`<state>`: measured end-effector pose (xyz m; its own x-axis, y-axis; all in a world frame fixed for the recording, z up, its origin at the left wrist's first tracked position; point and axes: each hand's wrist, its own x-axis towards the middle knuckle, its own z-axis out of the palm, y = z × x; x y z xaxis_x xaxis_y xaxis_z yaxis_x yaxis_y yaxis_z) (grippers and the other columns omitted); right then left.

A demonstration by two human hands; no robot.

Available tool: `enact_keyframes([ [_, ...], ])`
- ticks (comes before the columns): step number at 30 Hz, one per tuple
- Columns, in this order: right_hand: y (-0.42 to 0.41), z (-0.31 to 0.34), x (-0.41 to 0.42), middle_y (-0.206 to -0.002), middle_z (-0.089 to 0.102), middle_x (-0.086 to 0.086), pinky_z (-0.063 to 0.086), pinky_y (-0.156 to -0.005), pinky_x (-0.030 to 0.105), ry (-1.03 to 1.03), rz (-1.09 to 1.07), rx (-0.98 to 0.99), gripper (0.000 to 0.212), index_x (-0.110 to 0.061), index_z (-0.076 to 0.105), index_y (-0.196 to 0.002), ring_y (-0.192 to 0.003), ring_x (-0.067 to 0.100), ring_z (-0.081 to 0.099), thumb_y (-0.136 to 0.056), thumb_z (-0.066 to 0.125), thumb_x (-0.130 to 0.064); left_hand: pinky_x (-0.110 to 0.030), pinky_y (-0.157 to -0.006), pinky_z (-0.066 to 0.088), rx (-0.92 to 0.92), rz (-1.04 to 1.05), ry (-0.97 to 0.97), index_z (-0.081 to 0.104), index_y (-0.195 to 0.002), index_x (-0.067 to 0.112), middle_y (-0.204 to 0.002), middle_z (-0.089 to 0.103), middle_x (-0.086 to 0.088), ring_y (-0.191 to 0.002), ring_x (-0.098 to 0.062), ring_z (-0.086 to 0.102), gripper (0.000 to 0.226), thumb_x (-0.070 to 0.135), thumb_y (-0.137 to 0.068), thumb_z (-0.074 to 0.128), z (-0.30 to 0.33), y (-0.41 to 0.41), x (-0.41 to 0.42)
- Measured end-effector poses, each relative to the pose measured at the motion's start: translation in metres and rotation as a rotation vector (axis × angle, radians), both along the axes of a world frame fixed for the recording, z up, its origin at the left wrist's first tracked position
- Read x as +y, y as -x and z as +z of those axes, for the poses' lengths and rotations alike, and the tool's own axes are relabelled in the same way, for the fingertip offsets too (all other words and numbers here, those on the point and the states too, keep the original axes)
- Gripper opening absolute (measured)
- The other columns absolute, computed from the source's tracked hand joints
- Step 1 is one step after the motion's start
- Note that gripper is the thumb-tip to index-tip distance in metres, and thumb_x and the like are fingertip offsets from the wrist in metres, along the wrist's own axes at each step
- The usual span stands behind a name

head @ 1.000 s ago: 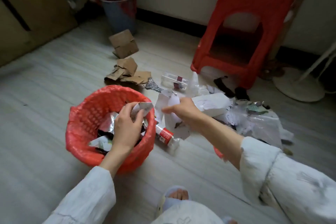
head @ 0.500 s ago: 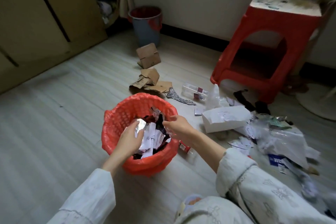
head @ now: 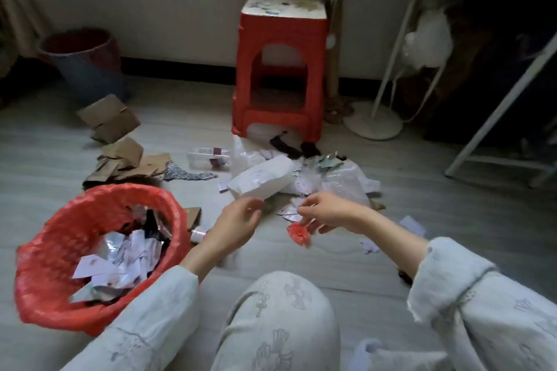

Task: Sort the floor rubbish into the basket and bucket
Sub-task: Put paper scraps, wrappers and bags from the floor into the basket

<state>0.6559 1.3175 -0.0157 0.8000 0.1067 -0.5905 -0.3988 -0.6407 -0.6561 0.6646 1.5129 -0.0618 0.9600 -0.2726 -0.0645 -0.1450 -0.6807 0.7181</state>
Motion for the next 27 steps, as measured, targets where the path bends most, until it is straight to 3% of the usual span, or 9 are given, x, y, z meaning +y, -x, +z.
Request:
enact_keyframes([
  [4, 0.027, 0.002, -0.092, -0.096, 0.063, 0.004, 0.044, -0.064, 0.024, 0.118, -0.125, -0.007, 0.018, -0.015, 0.057, -0.102, -0.074, 0.012, 0.058, -0.097, 0.044, -0.026, -0.022, -0.089, 0.041, -0.01, -0.201, -0.033, 0.063, -0.113, 0.009, -0.116, 0.065, -0.005, -0.104, -0.019, 0.06, 0.025, 0.011, -0.092, 0.051, -0.003, -0.004, -0.069],
  [10, 0.049, -0.032, -0.205, -0.084, 0.055, 0.01, 0.033, -0.051, 0.022, 0.26, -0.331, -0.027, 0.028, 0.006, 0.059, -0.109, -0.06, 0.015, 0.045, -0.094, 0.047, -0.015, -0.026, -0.087, 0.042, 0.067, -0.416, -0.186, 0.061, -0.117, 0.015, -0.114, 0.063, -0.006, -0.102, -0.021, 0.059, 0.027, 0.016, -0.092, 0.05, -0.056, -0.009, -0.149],
  [13, 0.053, -0.075, -0.239, -0.084, 0.054, 0.01, 0.032, -0.047, 0.019, 0.319, -0.363, -0.056, 0.021, 0.001, 0.06, -0.103, -0.061, 0.014, 0.045, -0.091, 0.051, -0.014, -0.029, -0.094, 0.04, 0.098, -0.485, -0.294, 0.057, -0.12, 0.018, -0.121, 0.059, -0.003, -0.109, -0.021, 0.054, 0.029, 0.021, -0.093, 0.05, -0.094, -0.015, -0.172],
  [15, 0.054, -0.111, -0.257, -0.095, 0.06, 0.011, 0.034, -0.05, 0.02, 0.389, -0.349, -0.035, 0.015, -0.01, 0.06, -0.1, -0.076, 0.02, 0.053, -0.089, 0.055, -0.019, -0.028, -0.096, 0.037, 0.123, -0.525, -0.36, 0.054, -0.124, 0.019, -0.126, 0.054, -0.003, -0.113, -0.02, 0.051, 0.031, 0.023, -0.094, 0.049, -0.121, -0.021, -0.185],
  [17, 0.056, -0.148, -0.268, -0.115, 0.061, 0.013, 0.035, -0.062, 0.024, 0.47, -0.316, 0.03, 0.019, -0.016, 0.057, -0.105, -0.101, 0.024, 0.056, -0.088, 0.056, -0.025, -0.027, -0.101, 0.034, 0.147, -0.553, -0.389, 0.051, -0.127, 0.018, -0.132, 0.051, -0.004, -0.121, -0.019, 0.047, 0.034, 0.022, -0.094, 0.049, -0.147, -0.026, -0.192],
  [19, 0.058, -0.195, -0.279, -0.129, 0.055, 0.013, 0.038, -0.084, 0.028, 0.577, -0.264, 0.084, 0.036, -0.018, 0.053, -0.118, -0.119, 0.027, 0.051, -0.086, 0.057, -0.034, -0.026, -0.106, 0.03, 0.168, -0.579, -0.417, 0.049, -0.13, 0.017, -0.138, 0.046, -0.006, -0.128, -0.02, 0.041, 0.037, 0.021, -0.093, 0.05, -0.177, -0.032, -0.197],
  [22, 0.061, -0.247, -0.283, -0.145, 0.037, 0.014, 0.027, -0.111, 0.039, 0.645, -0.326, 0.116, 0.081, -0.021, 0.031, -0.141, -0.134, 0.032, 0.033, -0.075, 0.062, -0.057, -0.032, -0.11, 0.027, 0.144, -0.573, -0.471, 0.047, -0.134, 0.017, -0.146, 0.036, -0.011, -0.136, -0.025, 0.031, 0.044, 0.02, -0.091, 0.053, -0.214, -0.039, -0.196],
  [25, 0.057, -0.278, -0.283, -0.156, 0.004, 0.015, 0.011, -0.116, 0.046, 0.625, -0.413, 0.22, 0.104, -0.016, 0.004, -0.149, -0.142, 0.041, 0.004, -0.075, 0.063, -0.061, -0.041, -0.114, 0.02, 0.089, -0.535, -0.543, 0.041, -0.138, 0.019, -0.153, 0.021, -0.012, -0.143, -0.03, 0.015, 0.052, 0.02, -0.089, 0.055, -0.24, -0.049, -0.192],
  [27, 0.057, -0.293, -0.278, -0.156, -0.011, 0.014, 0.013, -0.115, 0.052, 0.59, -0.406, 0.278, 0.11, -0.019, -0.004, -0.149, -0.141, 0.044, -0.005, -0.074, 0.064, -0.062, -0.046, -0.114, 0.017, 0.034, -0.501, -0.589, 0.04, -0.139, 0.016, -0.154, 0.017, -0.015, -0.143, -0.036, 0.01, 0.058, 0.017, -0.084, 0.061, -0.25, -0.055, -0.189],
])
